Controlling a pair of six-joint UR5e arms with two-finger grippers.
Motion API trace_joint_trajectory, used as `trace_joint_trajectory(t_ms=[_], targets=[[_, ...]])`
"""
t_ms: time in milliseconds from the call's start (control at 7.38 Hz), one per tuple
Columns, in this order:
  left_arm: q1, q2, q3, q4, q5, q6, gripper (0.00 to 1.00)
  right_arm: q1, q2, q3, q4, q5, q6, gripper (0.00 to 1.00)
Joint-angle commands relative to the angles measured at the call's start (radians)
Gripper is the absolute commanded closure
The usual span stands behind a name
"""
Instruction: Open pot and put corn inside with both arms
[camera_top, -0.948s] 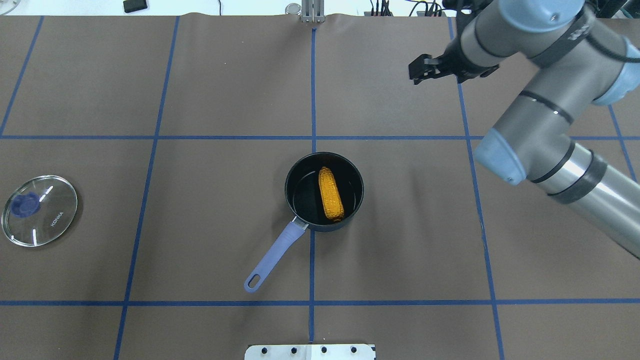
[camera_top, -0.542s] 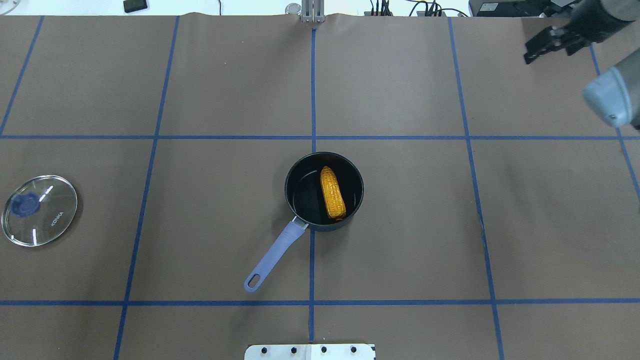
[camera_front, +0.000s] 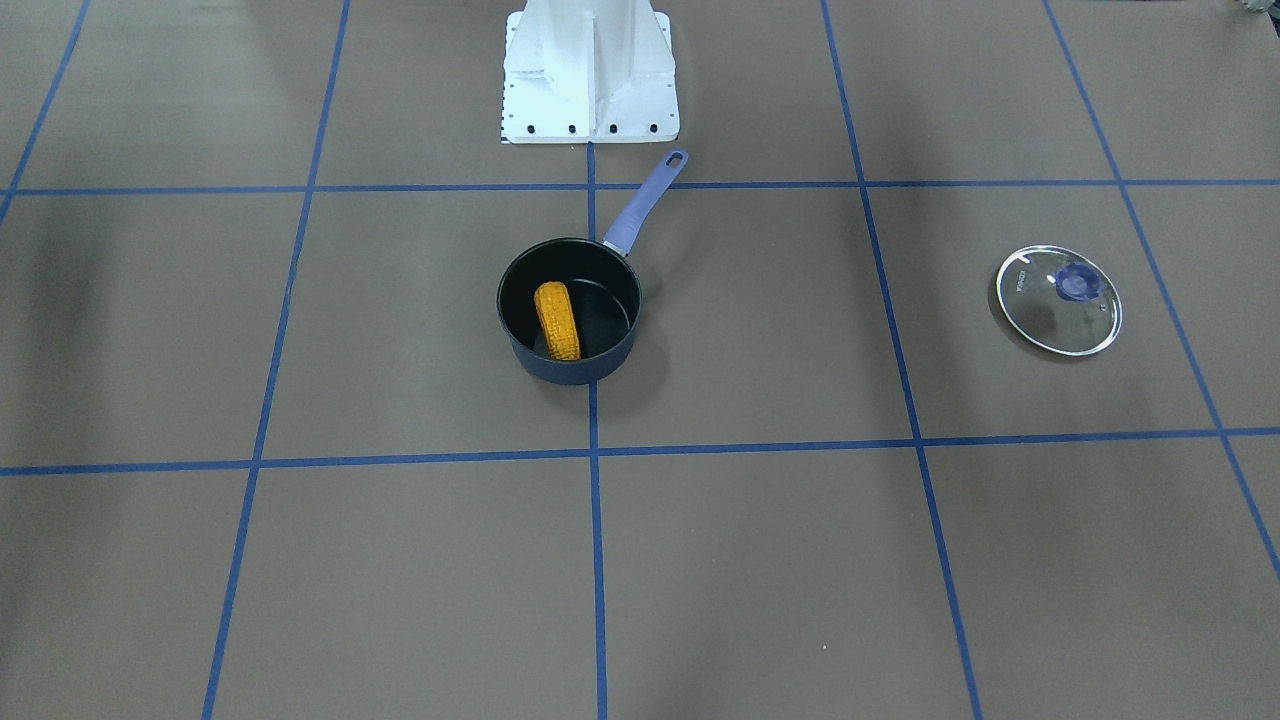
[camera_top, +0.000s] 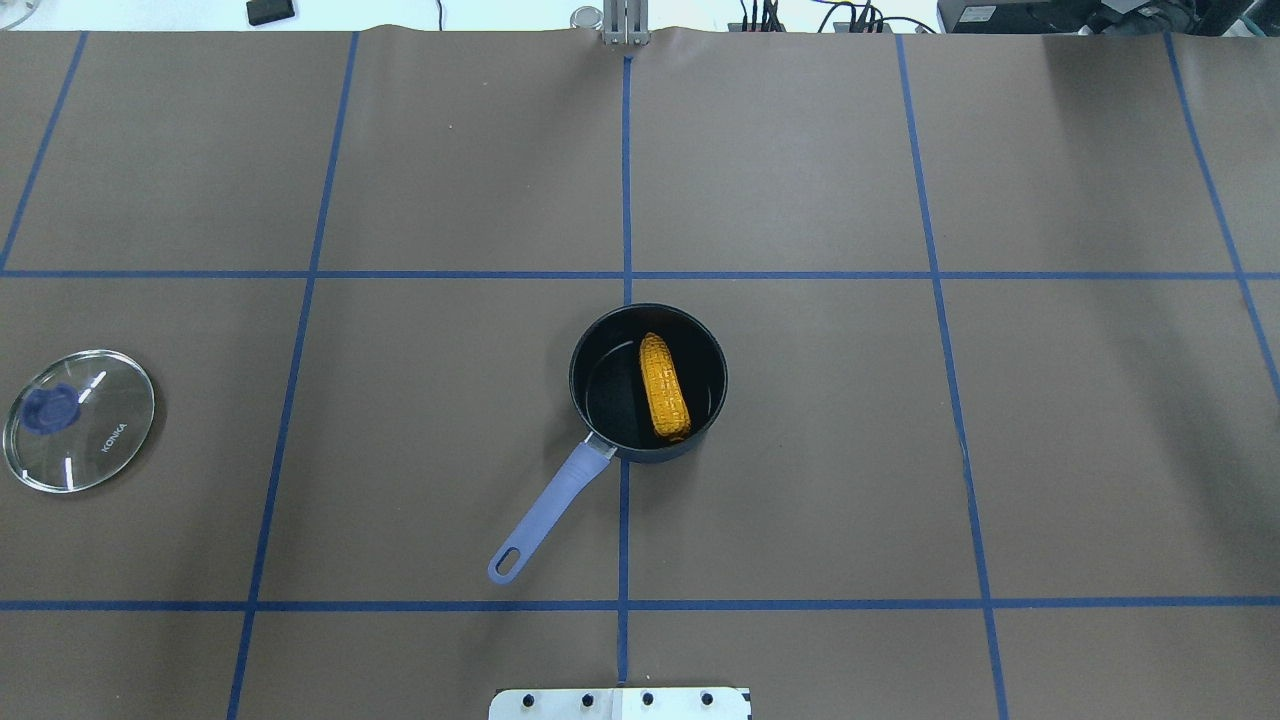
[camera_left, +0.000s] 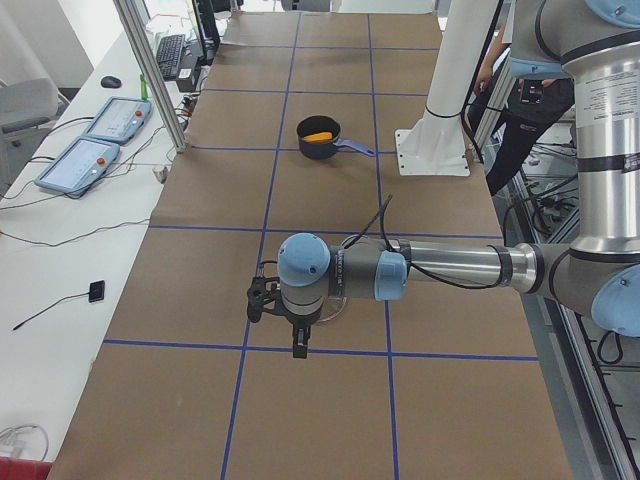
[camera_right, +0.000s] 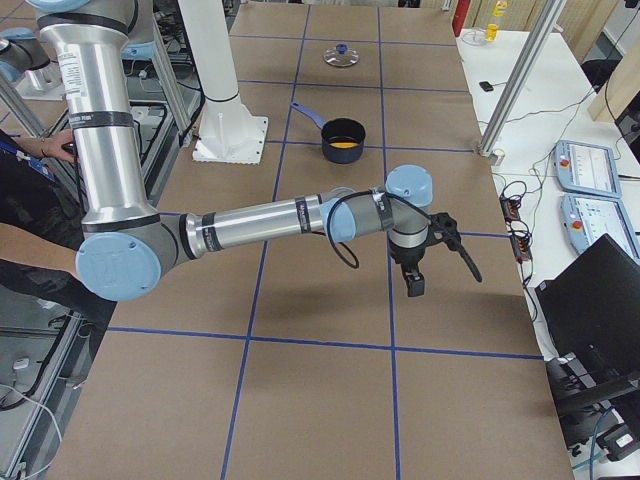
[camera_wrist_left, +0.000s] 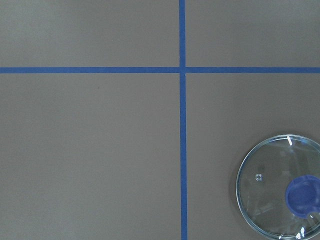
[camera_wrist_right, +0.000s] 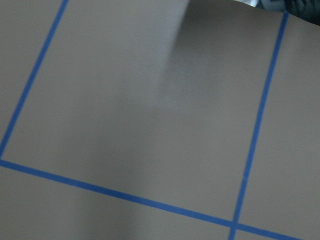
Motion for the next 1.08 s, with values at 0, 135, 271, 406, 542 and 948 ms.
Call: trace_joint_trajectory(t_ms=[0,135,271,406,542,948], targets=[[0.0,0.002,-0.001,-0.003,0.0,-0.001,0.02,0.065,-0.114,0.004,0.01,0.002,-0.052,0.0],[0.0,0.002,-0.001,-0.003,-0.002,-0.001,0.02,0.066,-0.119,0.005,0.011,0.009,-0.05,0.0],[0.0,0.002,0.001,-0.003,-0.003,-0.001,0.02,0.066,-0.119,0.01,0.011,0.009,-0.043,0.0],[0.0,0.007,0.001,-0.003,-0.003,0.001,0.02,0.066,-0.122,0.01,0.013,0.004,-0.04,0.0],[0.0,0.007,-0.001,-0.003,-0.003,-0.001,0.02,0.066,-0.125,0.01,0.013,0.004,-0.044,0.0],[0.0,0.007,-0.001,-0.011,-0.003,0.001,0.02,0.066,-0.124,0.011,0.013,-0.002,-0.036,0.0]])
